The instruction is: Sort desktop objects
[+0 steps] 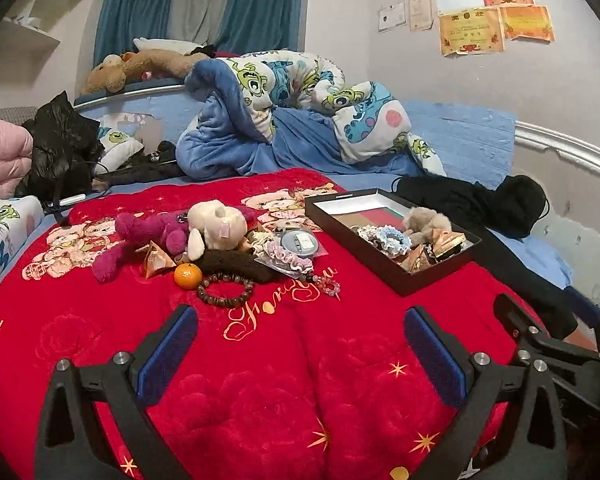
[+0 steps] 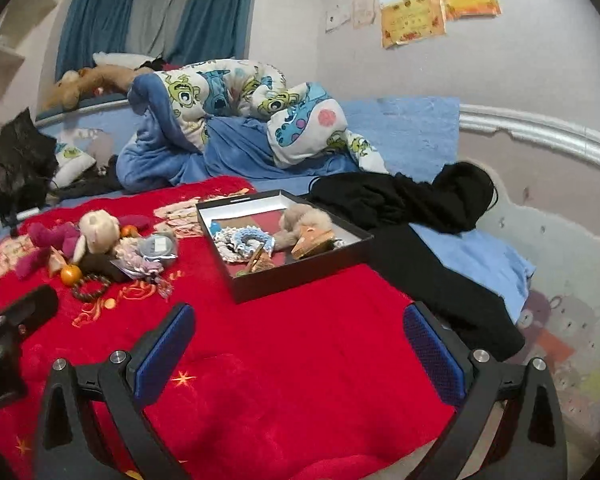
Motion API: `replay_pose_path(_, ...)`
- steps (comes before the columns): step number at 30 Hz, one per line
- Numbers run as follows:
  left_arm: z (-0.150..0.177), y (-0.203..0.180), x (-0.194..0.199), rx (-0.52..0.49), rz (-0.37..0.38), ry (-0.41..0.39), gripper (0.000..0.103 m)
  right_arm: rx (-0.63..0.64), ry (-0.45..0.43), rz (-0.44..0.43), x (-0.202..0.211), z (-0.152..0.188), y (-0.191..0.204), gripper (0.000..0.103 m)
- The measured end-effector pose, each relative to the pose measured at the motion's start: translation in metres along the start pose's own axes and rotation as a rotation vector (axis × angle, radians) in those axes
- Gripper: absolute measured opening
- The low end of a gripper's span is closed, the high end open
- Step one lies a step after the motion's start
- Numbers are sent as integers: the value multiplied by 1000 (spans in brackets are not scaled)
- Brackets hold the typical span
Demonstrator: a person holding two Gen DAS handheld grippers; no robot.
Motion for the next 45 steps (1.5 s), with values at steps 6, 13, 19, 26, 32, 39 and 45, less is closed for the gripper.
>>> replay_pose_path(6, -1, -2, -1, -46, -22, -9, 103, -7, 29, -18, -6, 4, 7, 103)
replay_pose_path(13, 0, 3, -4, -21, 2, 2, 103, 33, 41, -42, -10, 8, 26, 103)
replay_pose_path(19, -1, -7, 0, -73, -1, -20, 103, 65, 37, -57, -10, 9, 37, 103)
replay_pose_path(26, -2, -9, 2, -78, 12, -26, 103, 69, 29, -65, -9, 7, 41, 103)
replay_pose_path(32, -1, -8, 1, -75, 12, -22, 103, 72, 23, -72, -8, 6, 43, 103)
replay_pose_path(39, 0, -10, 1, -75, 15, -22, 103, 78, 21, -75, -7, 6, 44, 103)
replay_pose_path(45, 1, -10, -1, -63, 28, -11, 103, 75, 18, -76, -6, 6, 44, 103)
Point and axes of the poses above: each gripper's, at about its wrist camera, not at the fingertips, and x roughly against the way its jaws point, y to its left, z to its underside, the point moved 6 cm from there along -x, roughly the way its jaws point, and after that the axes turned 7 degrees about -y, right-handed, at the moved point
